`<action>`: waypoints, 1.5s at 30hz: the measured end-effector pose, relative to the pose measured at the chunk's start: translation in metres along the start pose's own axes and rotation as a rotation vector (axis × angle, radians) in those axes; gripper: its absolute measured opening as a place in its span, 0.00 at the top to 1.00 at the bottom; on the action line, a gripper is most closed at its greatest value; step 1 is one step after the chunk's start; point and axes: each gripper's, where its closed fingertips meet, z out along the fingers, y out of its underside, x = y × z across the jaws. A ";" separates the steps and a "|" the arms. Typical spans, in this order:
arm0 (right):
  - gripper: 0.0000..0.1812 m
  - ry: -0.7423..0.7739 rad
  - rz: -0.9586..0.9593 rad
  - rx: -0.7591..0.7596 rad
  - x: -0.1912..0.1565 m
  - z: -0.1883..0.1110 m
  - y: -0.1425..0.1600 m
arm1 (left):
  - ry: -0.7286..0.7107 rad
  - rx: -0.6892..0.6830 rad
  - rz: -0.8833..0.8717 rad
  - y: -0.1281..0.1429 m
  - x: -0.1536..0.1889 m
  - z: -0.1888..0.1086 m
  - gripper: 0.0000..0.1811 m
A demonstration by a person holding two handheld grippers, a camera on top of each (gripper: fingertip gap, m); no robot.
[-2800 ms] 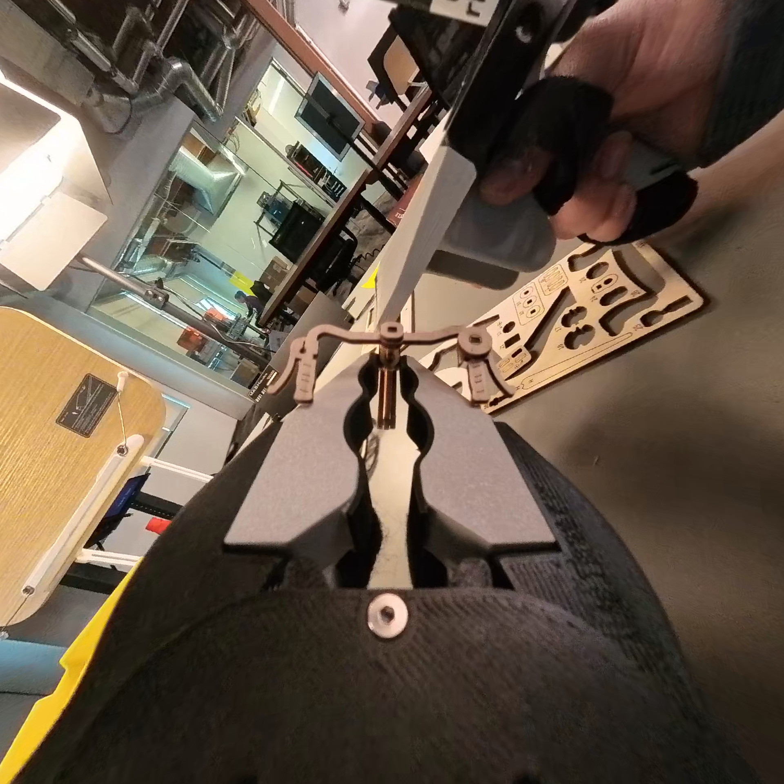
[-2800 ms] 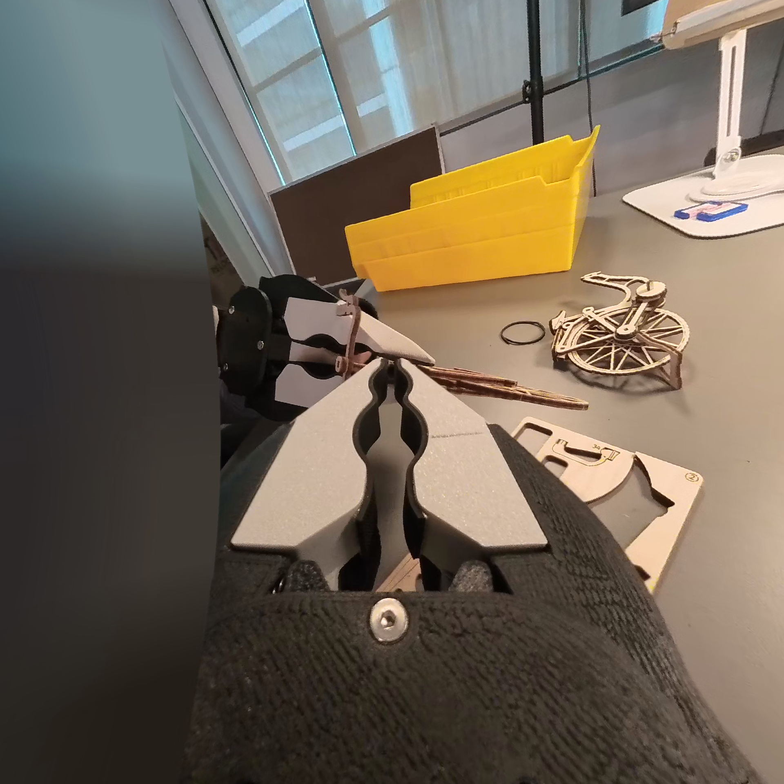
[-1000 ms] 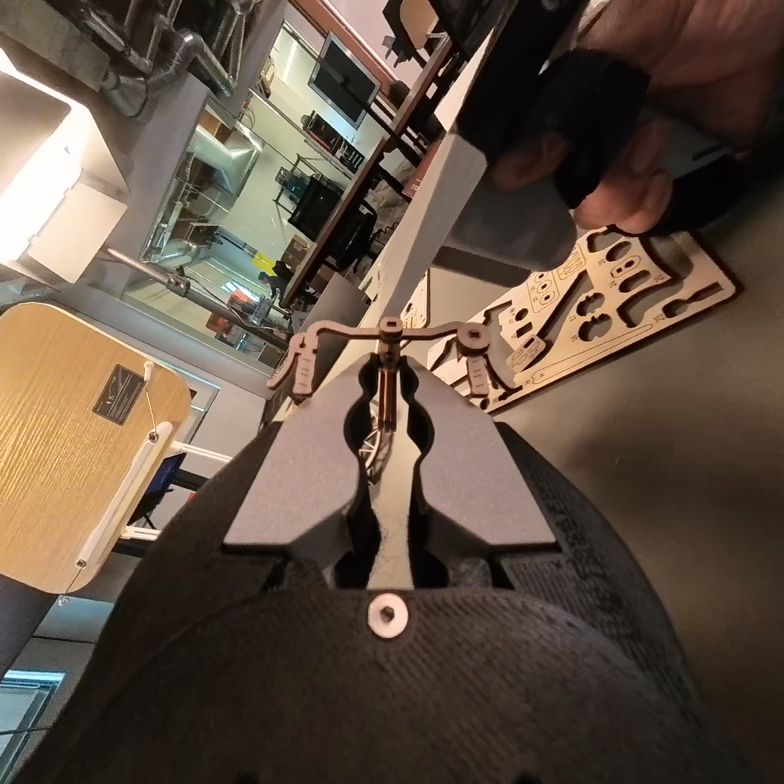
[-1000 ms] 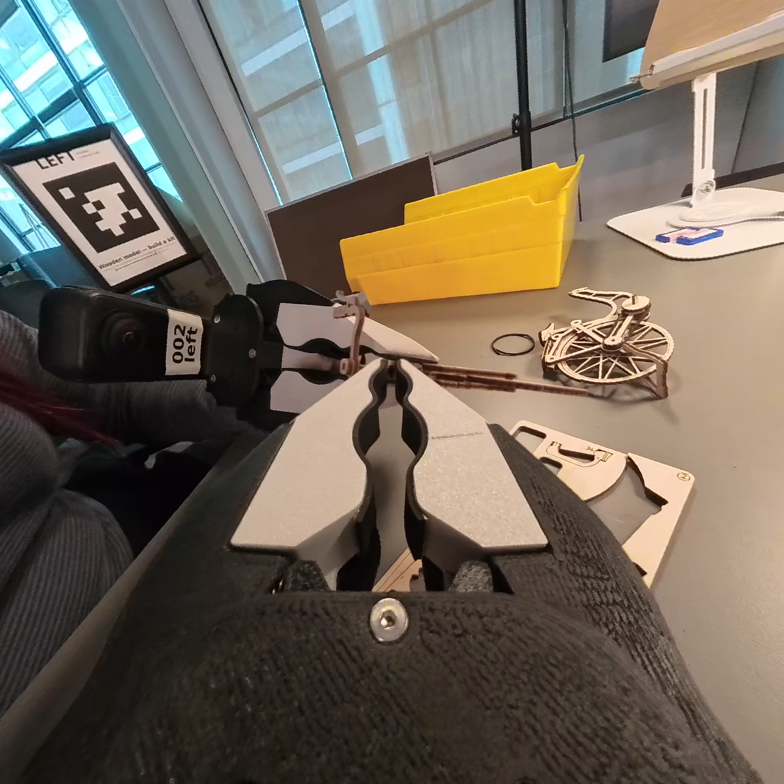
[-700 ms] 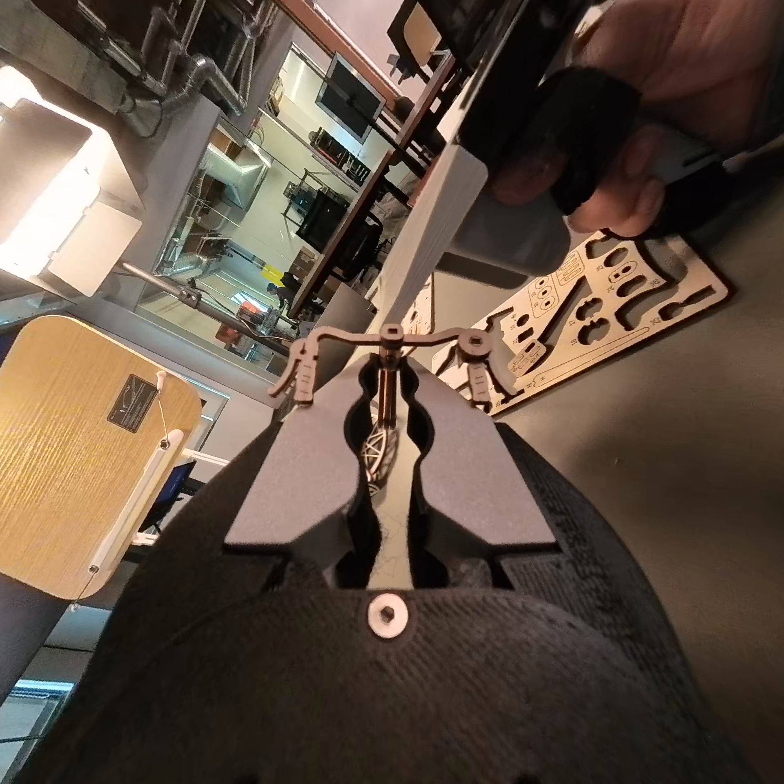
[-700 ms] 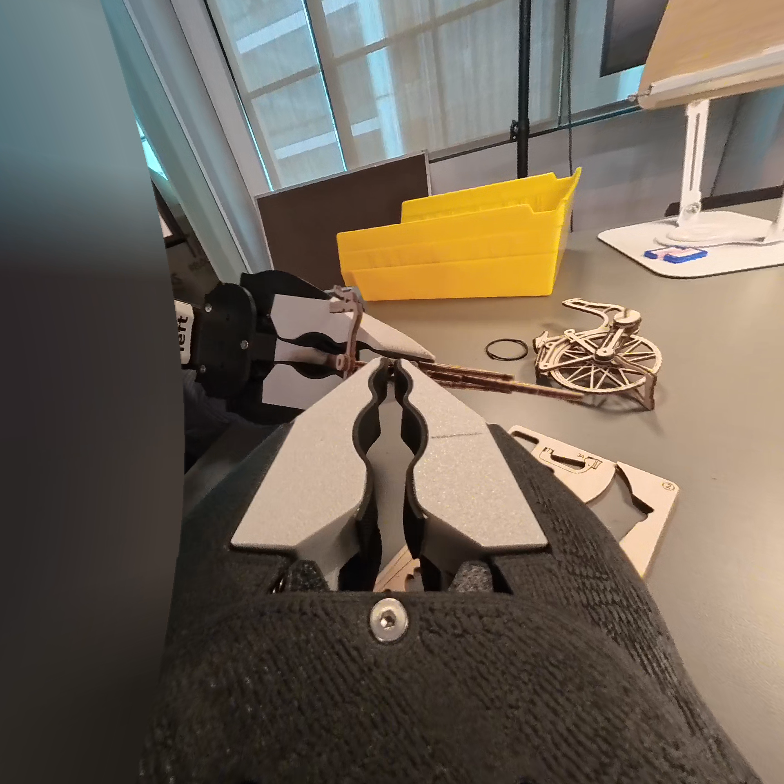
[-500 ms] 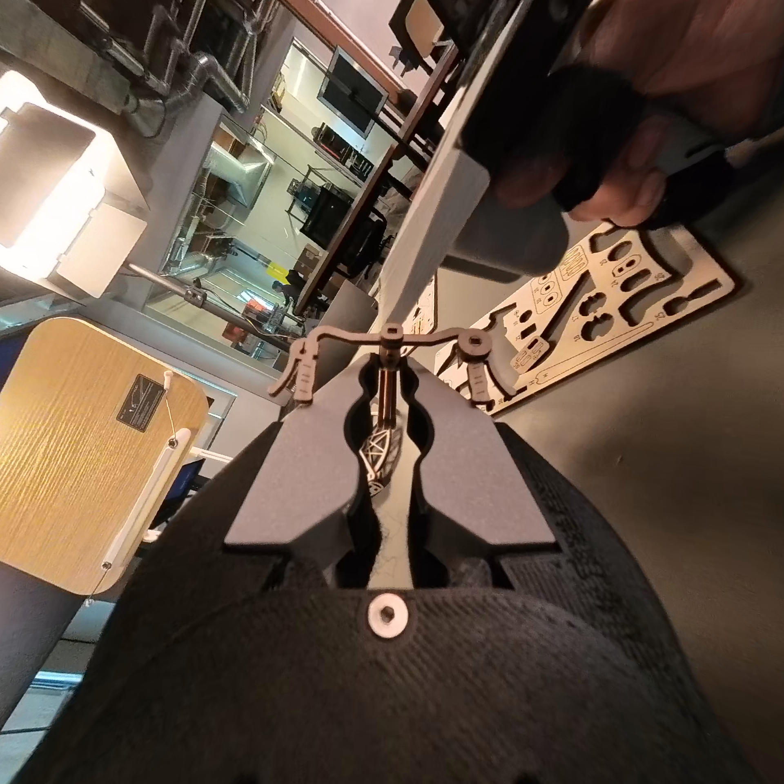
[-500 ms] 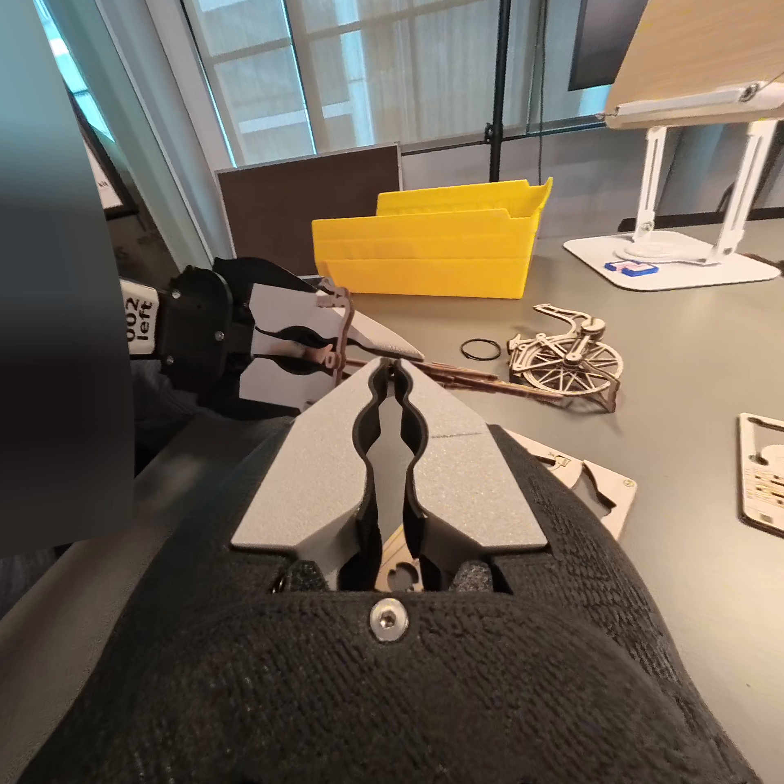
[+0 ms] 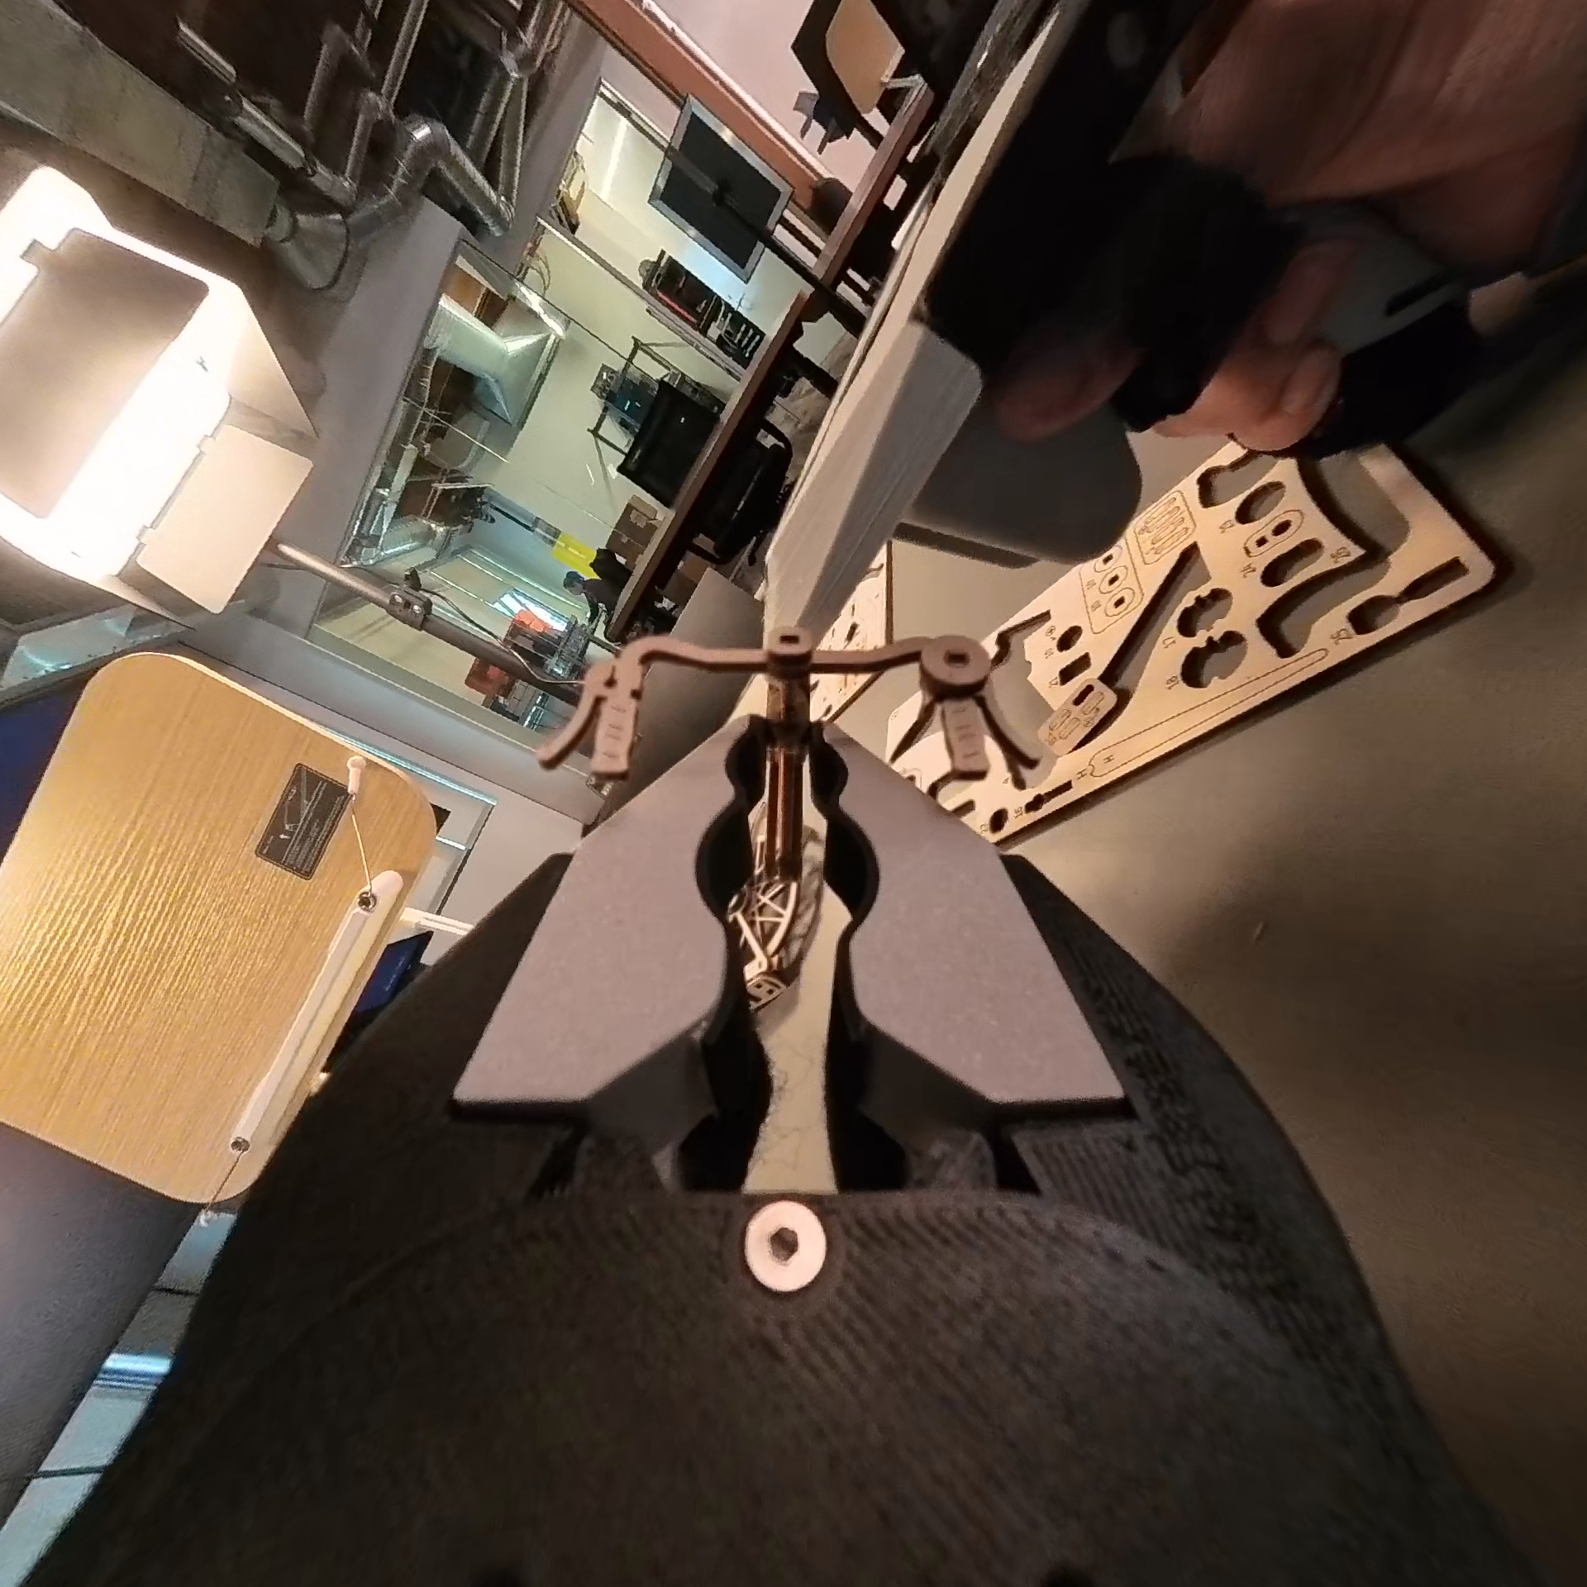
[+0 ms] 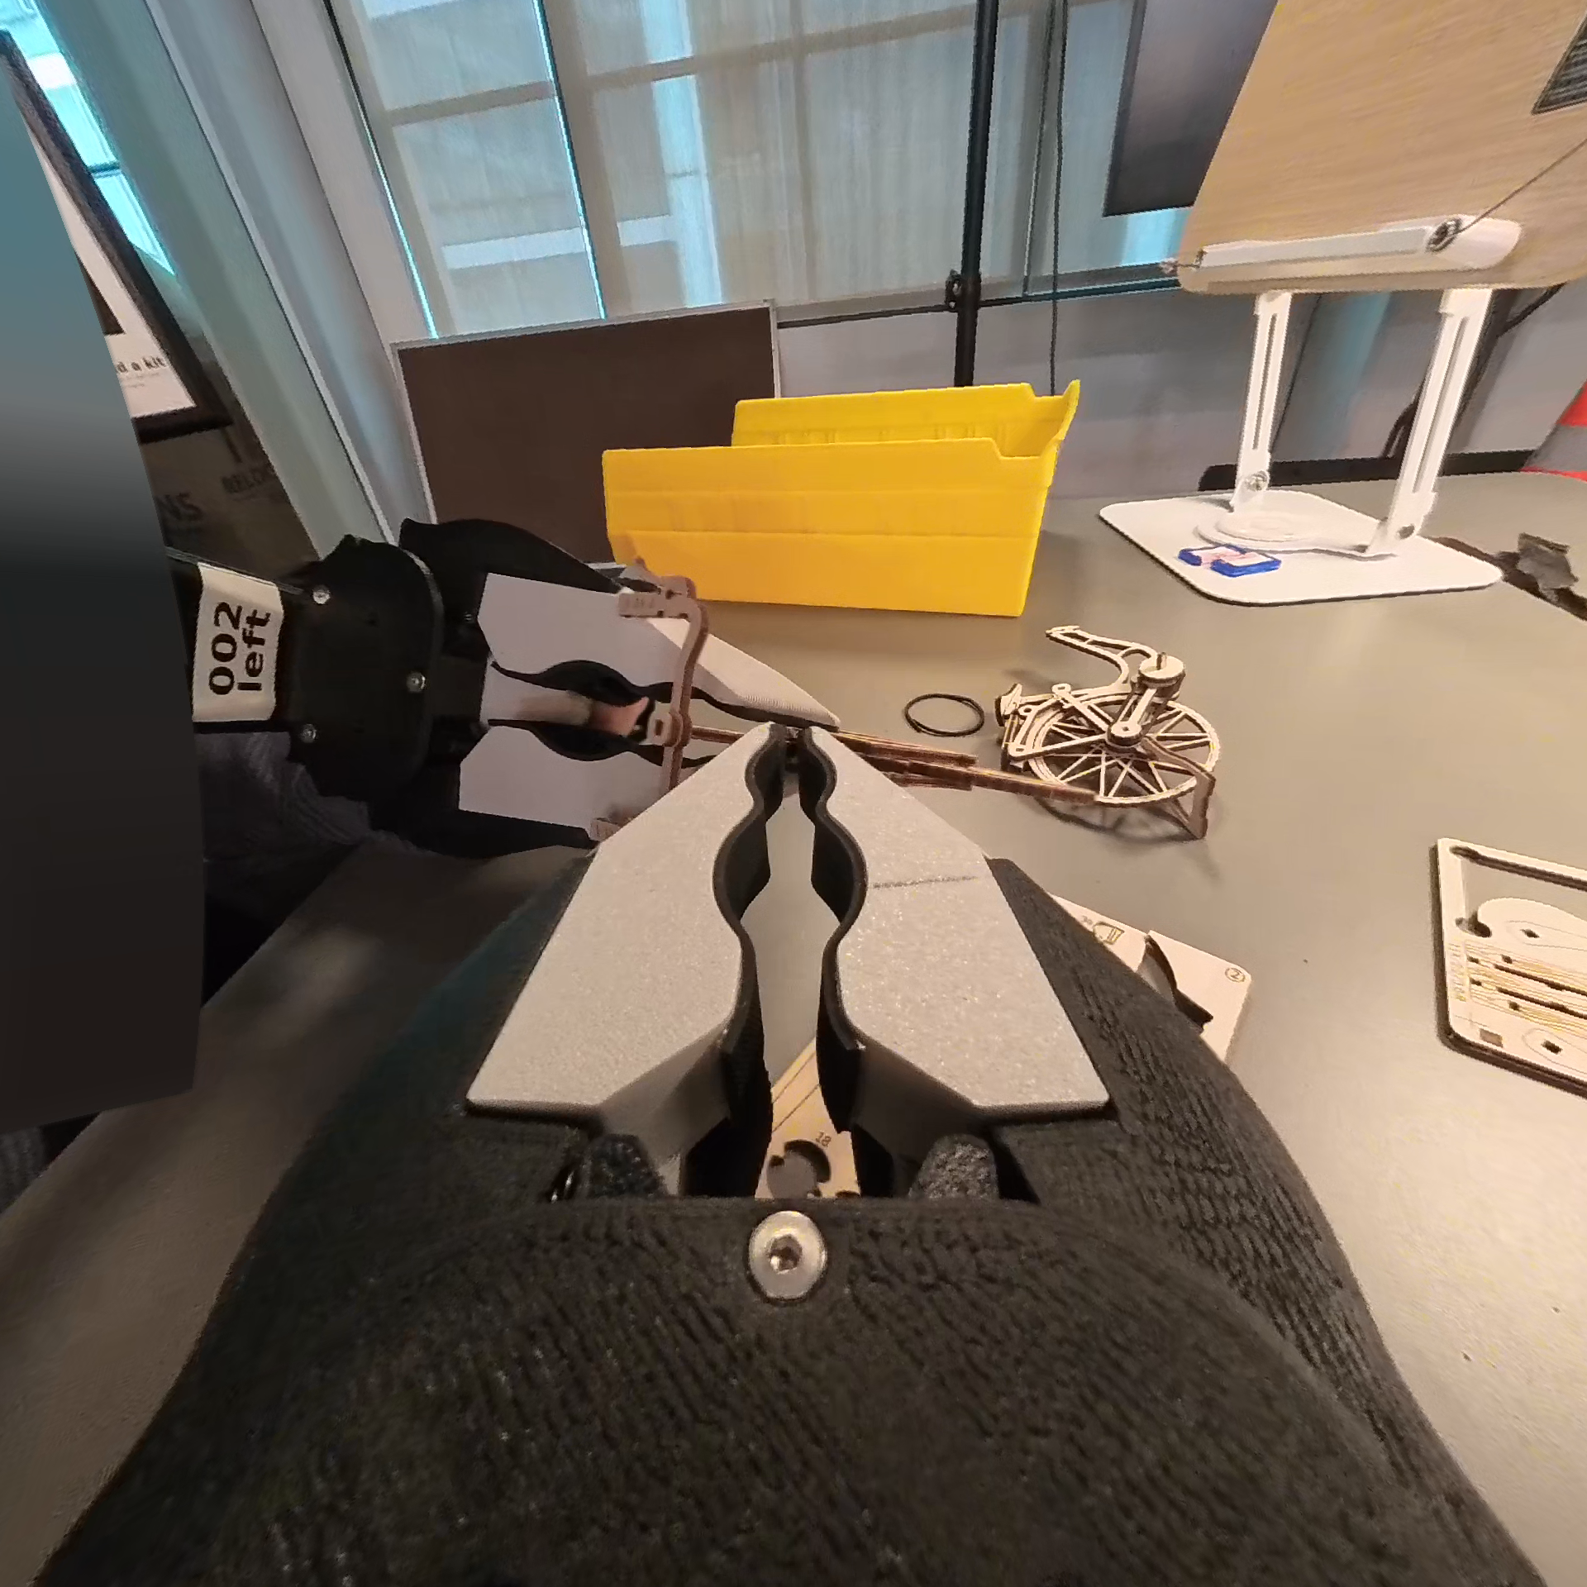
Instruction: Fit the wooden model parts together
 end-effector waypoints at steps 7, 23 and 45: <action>0.94 -0.019 -0.049 0.082 -0.004 -0.007 -0.011 | -0.015 0.038 0.016 -0.006 -0.002 -0.002 0.95; 0.96 0.002 -0.200 0.019 -0.010 -0.011 -0.007 | -0.033 0.072 0.042 -0.011 -0.003 -0.005 0.95; 0.99 0.040 -0.230 -0.010 -0.010 -0.007 -0.006 | -0.038 0.087 0.048 -0.013 -0.004 -0.008 0.96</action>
